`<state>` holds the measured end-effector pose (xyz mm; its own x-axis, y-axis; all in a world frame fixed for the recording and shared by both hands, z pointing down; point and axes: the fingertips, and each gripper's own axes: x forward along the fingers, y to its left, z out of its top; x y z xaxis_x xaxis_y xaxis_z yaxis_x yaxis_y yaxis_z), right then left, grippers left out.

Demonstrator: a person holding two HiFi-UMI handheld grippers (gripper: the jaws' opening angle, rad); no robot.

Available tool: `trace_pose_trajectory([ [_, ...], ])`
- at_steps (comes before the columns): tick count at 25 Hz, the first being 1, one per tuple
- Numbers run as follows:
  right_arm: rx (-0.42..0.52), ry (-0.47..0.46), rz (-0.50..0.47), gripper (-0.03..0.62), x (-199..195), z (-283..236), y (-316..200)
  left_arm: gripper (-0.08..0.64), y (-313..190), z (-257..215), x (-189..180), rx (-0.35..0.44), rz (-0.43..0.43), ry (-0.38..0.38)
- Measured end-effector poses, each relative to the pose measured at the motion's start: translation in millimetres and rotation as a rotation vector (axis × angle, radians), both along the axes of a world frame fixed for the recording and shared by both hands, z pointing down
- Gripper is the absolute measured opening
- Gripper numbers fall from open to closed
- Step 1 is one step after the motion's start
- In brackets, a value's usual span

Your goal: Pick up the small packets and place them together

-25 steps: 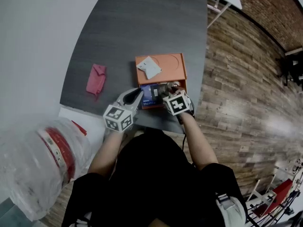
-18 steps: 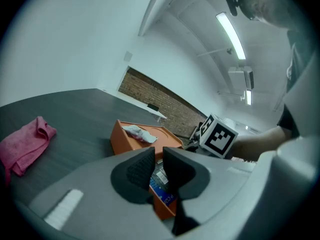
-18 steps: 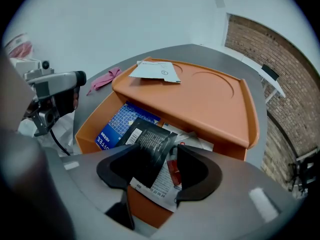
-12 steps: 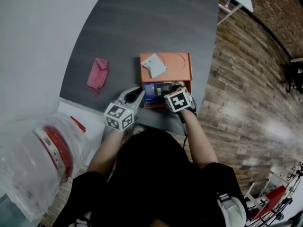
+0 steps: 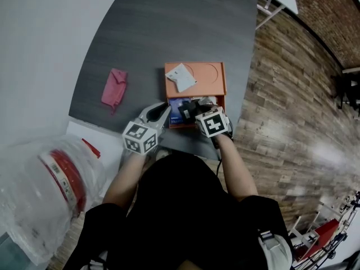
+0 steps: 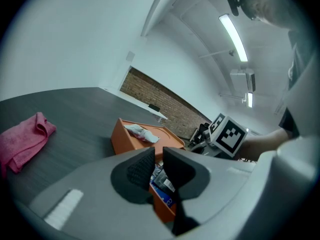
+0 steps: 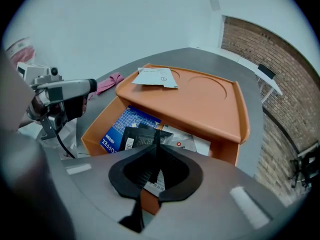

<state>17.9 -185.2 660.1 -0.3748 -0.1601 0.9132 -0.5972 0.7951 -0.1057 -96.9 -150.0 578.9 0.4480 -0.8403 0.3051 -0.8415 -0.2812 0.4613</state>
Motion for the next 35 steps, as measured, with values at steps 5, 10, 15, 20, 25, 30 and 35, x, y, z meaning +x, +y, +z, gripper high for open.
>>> trace_pose_trajectory([
  [5, 0.043, -0.031, -0.006, 0.008, -3.4, -15.8, 0.1, 0.048, 2.9, -1.8, 1.0, 0.008, 0.013, -0.003],
  [10, 0.057, -0.07, 0.008, 0.005, -4.7, -31.2, 7.0, 0.048, 7.3, -6.3, 3.2, 0.017, 0.029, -0.01],
  [15, 0.073, -0.142, 0.029, 0.005, -6.0, -51.0, 14.6, 0.046, 10.5, -11.2, 9.9, 0.03, 0.054, -0.015],
  [20, 0.09, -0.221, 0.078, 0.003, -5.2, -72.5, 20.6, 0.046, 13.8, -18.5, 16.2, 0.051, 0.084, -0.016],
  [25, 0.139, -0.241, 0.091, 0.003, 0.0, -90.1, 20.0, 0.046, 12.7, -31.2, 24.1, 0.082, 0.107, -0.028],
  [30, 0.188, -0.272, 0.105, 0.003, 5.9, -109.7, 15.3, 0.046, 7.3, -41.3, 30.1, 0.109, 0.119, -0.036],
  [35, 0.236, -0.314, 0.142, 0.003, 13.8, -126.7, -6.9, 0.046, 1.3, -51.6, 30.6, 0.131, 0.108, -0.041],
])
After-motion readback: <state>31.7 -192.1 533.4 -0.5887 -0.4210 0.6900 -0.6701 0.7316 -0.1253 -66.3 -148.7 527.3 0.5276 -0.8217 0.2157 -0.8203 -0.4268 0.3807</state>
